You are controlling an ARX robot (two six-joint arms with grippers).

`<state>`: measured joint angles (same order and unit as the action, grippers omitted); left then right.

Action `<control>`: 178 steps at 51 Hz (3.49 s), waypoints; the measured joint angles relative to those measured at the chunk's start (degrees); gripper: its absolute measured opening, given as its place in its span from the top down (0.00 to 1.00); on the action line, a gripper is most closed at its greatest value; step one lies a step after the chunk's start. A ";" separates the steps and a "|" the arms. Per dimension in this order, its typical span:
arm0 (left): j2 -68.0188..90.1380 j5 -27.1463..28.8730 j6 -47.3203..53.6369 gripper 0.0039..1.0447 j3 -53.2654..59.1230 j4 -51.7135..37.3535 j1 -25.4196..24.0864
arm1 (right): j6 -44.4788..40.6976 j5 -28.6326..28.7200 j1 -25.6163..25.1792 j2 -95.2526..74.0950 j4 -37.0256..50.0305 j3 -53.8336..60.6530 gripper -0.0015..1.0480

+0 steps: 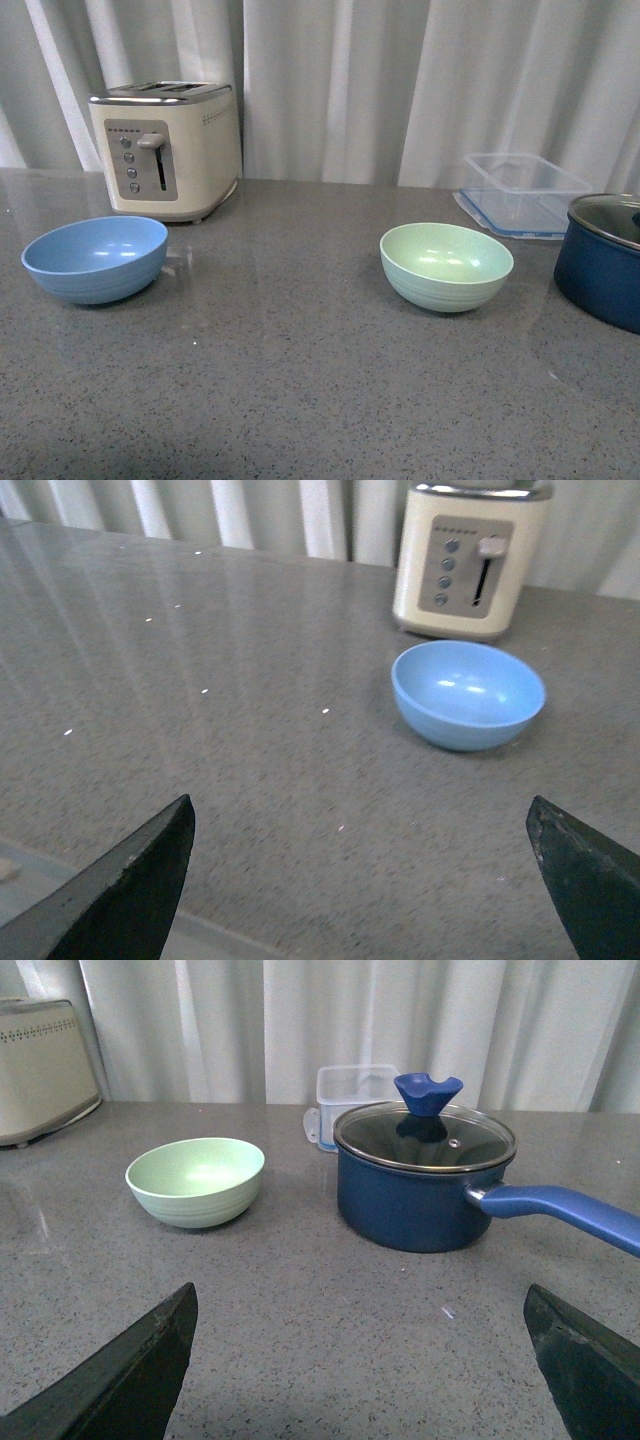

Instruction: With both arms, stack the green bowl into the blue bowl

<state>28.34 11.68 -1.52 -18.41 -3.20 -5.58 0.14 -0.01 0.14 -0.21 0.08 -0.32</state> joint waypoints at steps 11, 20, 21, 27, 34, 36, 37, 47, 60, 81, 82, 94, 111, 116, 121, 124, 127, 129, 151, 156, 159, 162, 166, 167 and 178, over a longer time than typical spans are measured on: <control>19.87 -5.90 -7.91 0.06 -18.95 0.72 -5.11 | 0.00 0.00 0.00 0.00 0.00 0.00 0.10; 32.57 -7.43 -12.48 0.06 -29.16 3.28 -5.90 | 0.00 0.02 0.00 0.00 0.00 0.00 0.10; 33.51 -7.72 -12.74 0.06 -29.66 3.39 -5.95 | 0.00 0.02 0.00 0.00 0.00 0.00 0.10; 41.40 -9.20 -15.32 0.06 -33.79 6.23 -6.23 | 0.00 -0.02 0.00 0.00 0.00 0.00 0.10; 49.81 -10.23 -18.01 0.06 -40.22 8.55 -6.14 | 0.00 0.00 0.00 0.00 0.00 0.00 0.10; 52.41 -10.38 -18.64 0.06 -42.14 8.94 -5.99 | 0.00 0.00 0.00 0.00 0.00 0.00 0.10; 54.01 -10.38 -19.06 0.06 -43.12 9.29 -5.86 | 0.00 0.00 0.00 0.00 0.00 0.00 0.10; 67.19 -10.40 -19.82 0.06 -50.58 12.00 -4.15 | 0.00 0.00 0.00 0.00 0.00 0.00 0.10; 77.15 -10.43 -21.79 0.06 -57.59 15.23 -1.68 | 0.00 0.00 0.00 0.00 0.00 0.00 0.10; 81.46 -9.22 -22.77 0.59 -62.25 17.86 0.33 | 0.00 0.00 0.00 0.00 0.00 0.00 0.10; 81.46 -9.31 -22.77 0.62 -62.25 17.84 0.33 | 0.00 0.00 0.00 0.00 0.00 0.00 0.10; 80.52 -10.19 -23.21 0.96 -61.53 17.84 0.35 | 0.00 0.00 0.00 0.00 0.00 0.00 0.10; 72.81 -11.32 -25.86 0.97 -60.41 17.88 7.43 | 0.00 0.00 0.00 0.00 0.00 0.00 0.10; 73.18 -11.21 -26.23 0.97 -61.13 17.99 10.78 | 0.00 0.00 0.00 0.00 0.00 0.00 0.10; 75.19 -10.73 -27.08 0.97 -62.95 18.40 14.51 | 0.00 0.00 0.00 0.00 0.00 0.00 0.10; 76.19 -10.36 -27.32 0.97 -63.78 18.38 15.89 | 0.00 0.00 0.00 0.00 0.00 0.00 0.10; 77.59 -9.92 -27.32 0.97 -65.05 18.43 17.35 | 0.00 0.00 0.00 0.00 0.00 0.00 0.10; 79.54 -10.05 -27.32 0.97 -67.01 19.19 18.21 | 0.00 0.00 0.00 0.00 0.00 0.00 0.10; 88.06 -8.37 -27.52 0.97 -73.94 22.21 21.16 | 0.00 0.00 0.00 0.00 0.00 0.00 0.10; 88.48 -8.24 -27.54 0.97 -74.34 22.84 21.49 | 0.00 -0.02 0.00 0.00 0.00 0.00 0.10; 88.61 -8.26 -27.54 0.94 -74.53 23.10 21.70 | 0.00 -0.02 0.00 0.00 0.00 0.00 0.10; 88.61 -8.72 -27.54 0.84 -74.53 23.04 21.86 | 0.00 0.00 0.00 0.00 0.00 0.00 0.10; 88.41 -9.38 -27.28 0.70 -74.53 22.64 21.88 | 0.00 0.00 0.00 0.00 0.00 0.00 0.10; 88.24 -9.84 -27.23 0.67 -74.51 22.49 21.88 | 0.00 0.00 0.00 0.00 0.00 0.00 0.10; 75.36 -8.87 -17.14 0.27 -62.45 4.24 21.55 | 0.00 0.00 0.00 0.00 0.00 0.00 0.10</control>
<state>103.70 2.81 -18.65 -80.86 1.04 15.97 0.14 -0.01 0.14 -0.21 0.08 -0.32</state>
